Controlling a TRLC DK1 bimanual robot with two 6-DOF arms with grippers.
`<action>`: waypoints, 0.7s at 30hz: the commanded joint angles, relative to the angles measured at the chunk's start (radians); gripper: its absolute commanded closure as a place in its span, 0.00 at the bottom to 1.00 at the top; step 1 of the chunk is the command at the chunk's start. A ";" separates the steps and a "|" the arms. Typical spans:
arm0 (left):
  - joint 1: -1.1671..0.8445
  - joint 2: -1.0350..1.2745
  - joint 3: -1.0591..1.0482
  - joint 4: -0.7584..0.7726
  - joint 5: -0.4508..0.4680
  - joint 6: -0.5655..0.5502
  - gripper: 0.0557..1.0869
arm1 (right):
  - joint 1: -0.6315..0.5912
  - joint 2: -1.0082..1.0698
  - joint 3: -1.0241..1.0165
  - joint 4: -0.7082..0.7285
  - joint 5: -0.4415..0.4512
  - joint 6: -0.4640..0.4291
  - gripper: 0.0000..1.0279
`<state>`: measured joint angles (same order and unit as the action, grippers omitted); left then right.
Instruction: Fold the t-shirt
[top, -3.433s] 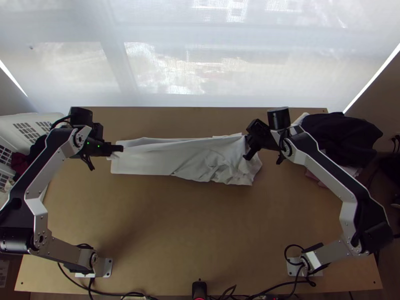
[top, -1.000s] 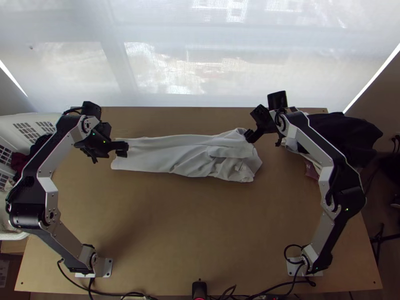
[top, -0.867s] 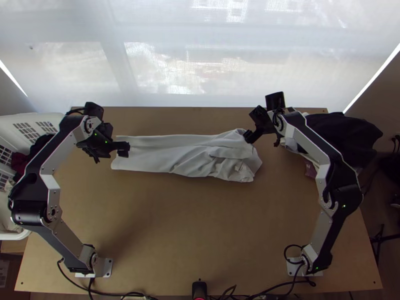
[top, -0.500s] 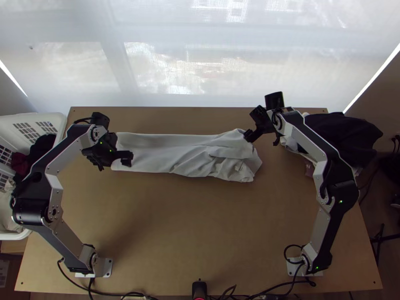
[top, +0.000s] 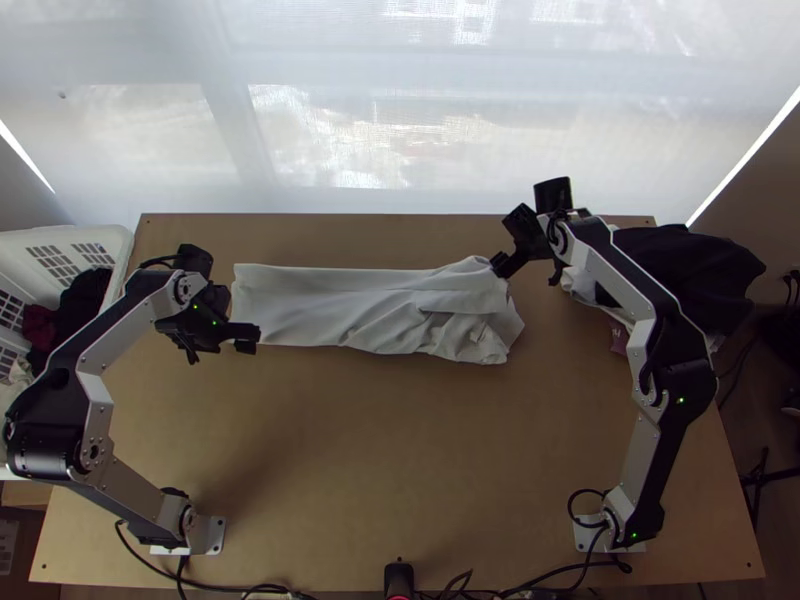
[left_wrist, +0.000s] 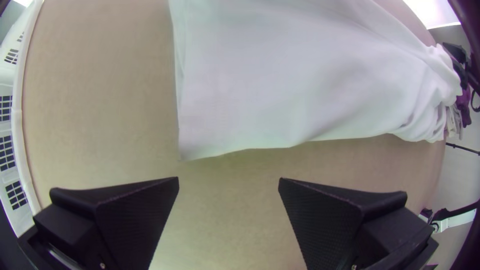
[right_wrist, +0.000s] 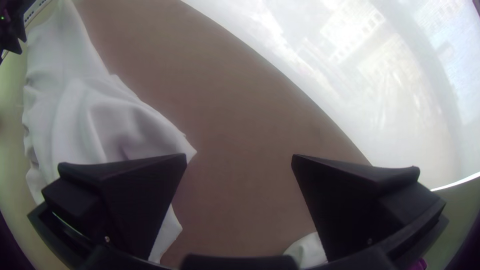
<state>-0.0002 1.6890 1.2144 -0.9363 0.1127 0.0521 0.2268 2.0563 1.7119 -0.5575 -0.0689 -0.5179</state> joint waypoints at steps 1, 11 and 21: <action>0.042 -0.020 0.057 -0.032 -0.004 0.009 0.06 | 0.002 0.022 0.009 -0.002 0.003 -0.039 0.05; 0.052 -0.031 0.131 -0.050 0.002 -0.024 0.06 | -0.010 0.050 -0.018 0.036 0.032 0.038 0.05; 0.048 -0.032 0.131 -0.052 0.002 -0.032 0.06 | -0.046 0.025 0.187 -0.071 -0.154 0.343 0.05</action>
<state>0.0509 1.6577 1.3392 -0.9859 0.1127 0.0288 0.1928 2.0933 1.7756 -0.5491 -0.1253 -0.3321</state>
